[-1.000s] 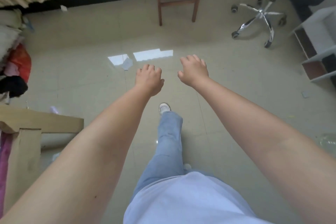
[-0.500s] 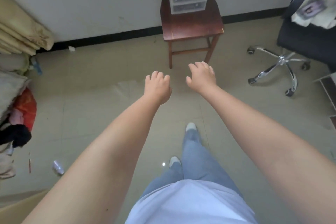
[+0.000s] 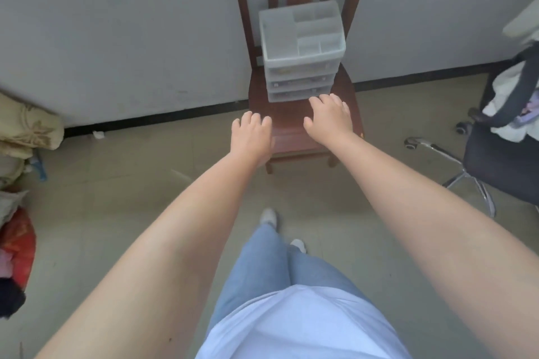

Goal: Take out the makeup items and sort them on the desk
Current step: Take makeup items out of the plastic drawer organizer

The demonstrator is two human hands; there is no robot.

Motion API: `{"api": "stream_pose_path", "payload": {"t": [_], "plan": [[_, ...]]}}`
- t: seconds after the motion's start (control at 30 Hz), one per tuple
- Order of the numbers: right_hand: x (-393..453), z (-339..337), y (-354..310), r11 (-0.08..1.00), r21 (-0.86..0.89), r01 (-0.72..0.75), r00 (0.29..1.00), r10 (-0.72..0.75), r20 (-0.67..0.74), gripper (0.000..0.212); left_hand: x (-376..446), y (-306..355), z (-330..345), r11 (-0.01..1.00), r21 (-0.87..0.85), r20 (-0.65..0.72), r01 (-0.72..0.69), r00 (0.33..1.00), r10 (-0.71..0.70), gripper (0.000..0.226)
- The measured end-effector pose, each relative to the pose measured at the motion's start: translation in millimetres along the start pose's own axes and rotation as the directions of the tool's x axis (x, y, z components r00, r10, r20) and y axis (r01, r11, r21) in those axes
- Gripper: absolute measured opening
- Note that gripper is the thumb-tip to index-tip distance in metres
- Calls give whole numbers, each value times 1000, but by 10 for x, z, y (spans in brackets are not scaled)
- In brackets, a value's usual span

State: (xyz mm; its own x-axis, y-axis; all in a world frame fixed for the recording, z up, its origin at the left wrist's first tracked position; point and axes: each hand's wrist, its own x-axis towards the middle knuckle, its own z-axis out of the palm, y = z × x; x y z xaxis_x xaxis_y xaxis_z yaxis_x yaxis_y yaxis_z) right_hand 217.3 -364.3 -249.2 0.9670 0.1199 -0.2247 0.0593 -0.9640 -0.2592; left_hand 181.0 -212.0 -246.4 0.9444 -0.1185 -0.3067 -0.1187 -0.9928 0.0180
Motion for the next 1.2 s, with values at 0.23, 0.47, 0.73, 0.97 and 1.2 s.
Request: {"api": "stream_pose_path", "payload": {"t": [0.23,0.47,0.73,0.97,1.2], "plan": [[1233,20,208,994,2,-106,993,106,51,39,1300,-282,-155,1000,4,72,-2,997,1,37],[2145,-39,365,980,10,-201,974,198,111,37,2301,-482,-252,998,-57,133,15,991,-8,35],[2684,65,638,946,102,-308,846,223,485,26,2883,-362,-245,983,-173,180,63,983,-31,55],[2908,514,507,-249,618,-746,532,335,777,38,3020,-373,-61,959,-247,219,137,972,-82,52],[3087,633,459,-652,525,-547,465,285,838,33,3042,-399,-35,942,-302,239,147,968,-74,53]]}}
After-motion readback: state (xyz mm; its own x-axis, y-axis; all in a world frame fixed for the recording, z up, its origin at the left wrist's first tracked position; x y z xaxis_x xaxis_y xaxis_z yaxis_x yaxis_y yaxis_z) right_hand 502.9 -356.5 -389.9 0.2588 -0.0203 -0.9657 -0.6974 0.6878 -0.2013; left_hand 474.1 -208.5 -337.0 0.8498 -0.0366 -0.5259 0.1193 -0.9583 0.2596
